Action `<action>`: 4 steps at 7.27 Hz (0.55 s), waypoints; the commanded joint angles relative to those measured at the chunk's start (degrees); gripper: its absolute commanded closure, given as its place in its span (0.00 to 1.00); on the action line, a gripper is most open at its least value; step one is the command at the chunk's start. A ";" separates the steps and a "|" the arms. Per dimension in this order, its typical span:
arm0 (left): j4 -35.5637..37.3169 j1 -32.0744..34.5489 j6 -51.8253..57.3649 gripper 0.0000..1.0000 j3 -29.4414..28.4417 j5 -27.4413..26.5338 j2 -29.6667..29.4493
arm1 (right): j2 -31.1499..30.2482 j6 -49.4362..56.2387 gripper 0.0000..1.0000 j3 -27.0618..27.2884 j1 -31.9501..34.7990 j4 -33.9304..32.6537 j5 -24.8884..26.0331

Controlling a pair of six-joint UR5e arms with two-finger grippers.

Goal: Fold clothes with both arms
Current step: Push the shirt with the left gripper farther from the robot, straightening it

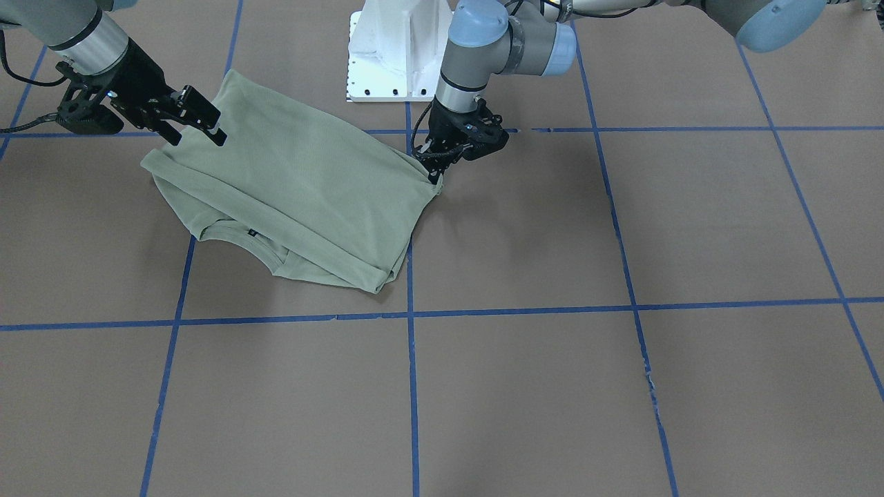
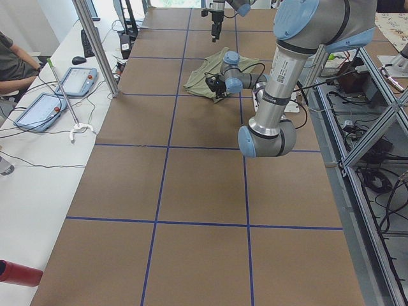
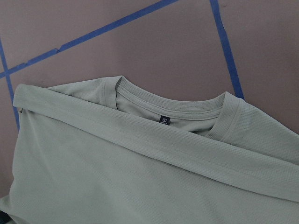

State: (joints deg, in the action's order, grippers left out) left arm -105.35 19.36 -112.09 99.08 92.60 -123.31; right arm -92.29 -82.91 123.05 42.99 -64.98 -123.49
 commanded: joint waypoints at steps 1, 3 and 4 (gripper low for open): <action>0.15 5.66 4.58 1.00 -1.60 0.04 0.00 | 0.00 0.03 0.00 0.00 1.03 0.03 0.00; -1.60 10.33 9.66 1.00 -5.72 -0.22 -0.53 | 0.70 0.12 0.00 -0.09 1.65 0.03 0.61; -4.39 11.66 10.57 1.00 -8.52 -0.31 -0.53 | 1.75 0.12 0.00 -0.09 2.09 -0.05 0.53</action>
State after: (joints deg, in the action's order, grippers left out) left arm -107.12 28.70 -103.84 93.73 92.41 -123.67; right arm -91.60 -82.81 122.98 44.53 -64.97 -123.03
